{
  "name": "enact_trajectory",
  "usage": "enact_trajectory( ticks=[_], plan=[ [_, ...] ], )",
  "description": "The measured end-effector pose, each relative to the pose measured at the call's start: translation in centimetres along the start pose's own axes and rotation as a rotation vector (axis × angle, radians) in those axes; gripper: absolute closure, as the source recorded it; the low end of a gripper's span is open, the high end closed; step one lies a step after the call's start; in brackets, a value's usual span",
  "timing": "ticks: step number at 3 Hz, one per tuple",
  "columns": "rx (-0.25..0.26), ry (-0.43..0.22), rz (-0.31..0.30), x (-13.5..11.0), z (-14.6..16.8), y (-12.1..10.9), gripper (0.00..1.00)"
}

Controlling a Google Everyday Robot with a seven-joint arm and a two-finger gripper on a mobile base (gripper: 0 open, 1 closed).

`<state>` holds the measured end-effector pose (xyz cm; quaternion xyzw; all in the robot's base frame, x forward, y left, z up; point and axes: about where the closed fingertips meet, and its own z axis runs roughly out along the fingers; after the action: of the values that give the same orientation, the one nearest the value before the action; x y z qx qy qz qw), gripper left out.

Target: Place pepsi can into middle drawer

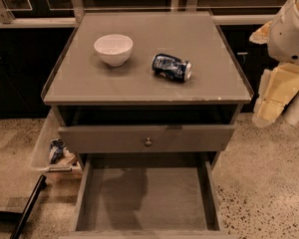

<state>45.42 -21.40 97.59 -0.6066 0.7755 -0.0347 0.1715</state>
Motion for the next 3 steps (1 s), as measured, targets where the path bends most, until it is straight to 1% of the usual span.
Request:
enact_trajectory(
  ticks=[1,2,3],
  plan=[
    [-0.002,0.017,-0.007,-1.0,2.4,-3.5,0.0],
    [-0.001,0.019,-0.008,-1.0,2.4,-3.5,0.0],
    [0.01,-0.046,-0.005,-2.7,3.5,-4.1,0.0]
  ],
)
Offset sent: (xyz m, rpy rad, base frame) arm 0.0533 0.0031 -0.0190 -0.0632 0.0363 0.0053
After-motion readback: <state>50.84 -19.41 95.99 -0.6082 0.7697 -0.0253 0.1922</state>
